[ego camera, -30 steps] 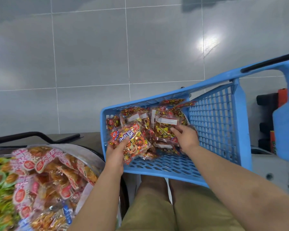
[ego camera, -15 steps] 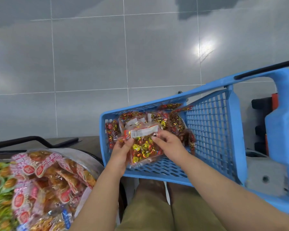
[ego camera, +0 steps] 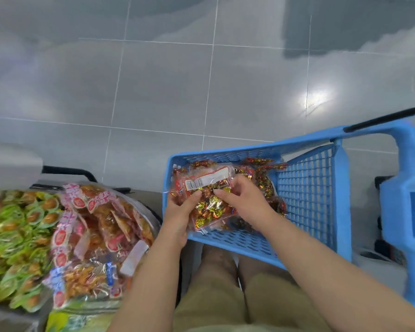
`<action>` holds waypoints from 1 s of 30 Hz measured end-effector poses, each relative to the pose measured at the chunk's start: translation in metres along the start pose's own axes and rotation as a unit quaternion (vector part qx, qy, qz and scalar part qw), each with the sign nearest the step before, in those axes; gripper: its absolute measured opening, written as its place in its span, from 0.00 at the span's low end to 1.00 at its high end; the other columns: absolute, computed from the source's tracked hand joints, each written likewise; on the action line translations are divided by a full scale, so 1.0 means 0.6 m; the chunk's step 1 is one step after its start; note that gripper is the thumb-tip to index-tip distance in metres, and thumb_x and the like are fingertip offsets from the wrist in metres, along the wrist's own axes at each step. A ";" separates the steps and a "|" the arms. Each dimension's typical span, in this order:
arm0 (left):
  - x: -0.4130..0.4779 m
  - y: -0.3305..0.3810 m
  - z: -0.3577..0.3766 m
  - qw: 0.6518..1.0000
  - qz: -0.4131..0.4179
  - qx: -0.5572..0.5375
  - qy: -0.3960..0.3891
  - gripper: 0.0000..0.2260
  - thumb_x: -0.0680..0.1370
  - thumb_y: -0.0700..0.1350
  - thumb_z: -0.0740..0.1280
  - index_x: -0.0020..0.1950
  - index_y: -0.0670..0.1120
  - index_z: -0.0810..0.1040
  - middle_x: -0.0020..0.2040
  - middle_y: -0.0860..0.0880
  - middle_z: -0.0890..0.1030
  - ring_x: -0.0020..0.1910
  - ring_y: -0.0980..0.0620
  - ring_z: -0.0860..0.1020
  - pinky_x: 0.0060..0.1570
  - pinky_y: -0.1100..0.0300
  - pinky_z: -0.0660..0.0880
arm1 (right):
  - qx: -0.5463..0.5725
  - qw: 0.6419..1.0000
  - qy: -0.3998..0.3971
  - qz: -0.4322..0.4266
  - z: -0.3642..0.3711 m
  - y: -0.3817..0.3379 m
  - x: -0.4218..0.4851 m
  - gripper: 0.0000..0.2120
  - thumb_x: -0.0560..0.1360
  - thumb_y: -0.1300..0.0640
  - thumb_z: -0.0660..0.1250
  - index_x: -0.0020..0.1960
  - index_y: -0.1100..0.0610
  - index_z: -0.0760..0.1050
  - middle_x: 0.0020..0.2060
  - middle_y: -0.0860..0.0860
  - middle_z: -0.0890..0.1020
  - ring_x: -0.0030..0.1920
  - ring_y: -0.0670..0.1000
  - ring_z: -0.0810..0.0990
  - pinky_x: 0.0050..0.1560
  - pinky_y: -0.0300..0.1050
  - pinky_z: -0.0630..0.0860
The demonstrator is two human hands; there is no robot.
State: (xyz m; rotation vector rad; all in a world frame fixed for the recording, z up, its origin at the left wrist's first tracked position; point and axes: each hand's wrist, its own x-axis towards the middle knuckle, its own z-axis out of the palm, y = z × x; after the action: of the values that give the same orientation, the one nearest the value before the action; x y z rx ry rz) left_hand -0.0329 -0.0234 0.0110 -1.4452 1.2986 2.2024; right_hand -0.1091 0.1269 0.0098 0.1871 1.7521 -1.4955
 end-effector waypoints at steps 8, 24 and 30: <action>-0.203 -0.035 -0.105 0.974 0.074 -0.144 0.155 0.40 0.58 0.56 0.76 0.68 0.49 0.70 0.59 0.43 0.82 0.55 0.40 0.81 0.51 0.37 0.77 | -0.001 0.986 -0.162 -0.030 0.087 -0.078 -0.113 0.08 0.74 0.60 0.68 0.52 0.51 0.74 0.44 0.48 0.83 0.40 0.42 0.83 0.40 0.41 0.82; -0.606 -0.252 -0.468 0.779 0.239 -0.416 0.404 0.14 0.71 0.50 0.72 0.56 0.54 0.77 0.48 0.48 0.85 0.44 0.45 0.84 0.38 0.50 0.80 | 0.153 0.886 -0.384 0.209 0.456 -0.022 -0.347 0.14 0.73 0.53 0.63 0.55 0.58 0.77 0.51 0.57 0.83 0.48 0.59 0.82 0.40 0.52 0.82; -0.697 -0.298 -0.614 0.743 0.284 -0.417 0.440 0.17 0.74 0.49 0.71 0.61 0.48 0.75 0.53 0.45 0.83 0.48 0.43 0.83 0.38 0.50 0.79 | 0.044 0.859 -0.471 0.194 0.593 0.013 -0.430 0.14 0.75 0.62 0.61 0.60 0.59 0.74 0.52 0.60 0.82 0.48 0.60 0.84 0.36 0.50 0.82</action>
State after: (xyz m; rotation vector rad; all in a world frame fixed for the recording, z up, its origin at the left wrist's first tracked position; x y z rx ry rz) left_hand 0.5162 -0.0796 0.2054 -3.0768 1.0086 2.7797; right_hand 0.2347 -0.0878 0.1805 -0.1356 0.7880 -1.0705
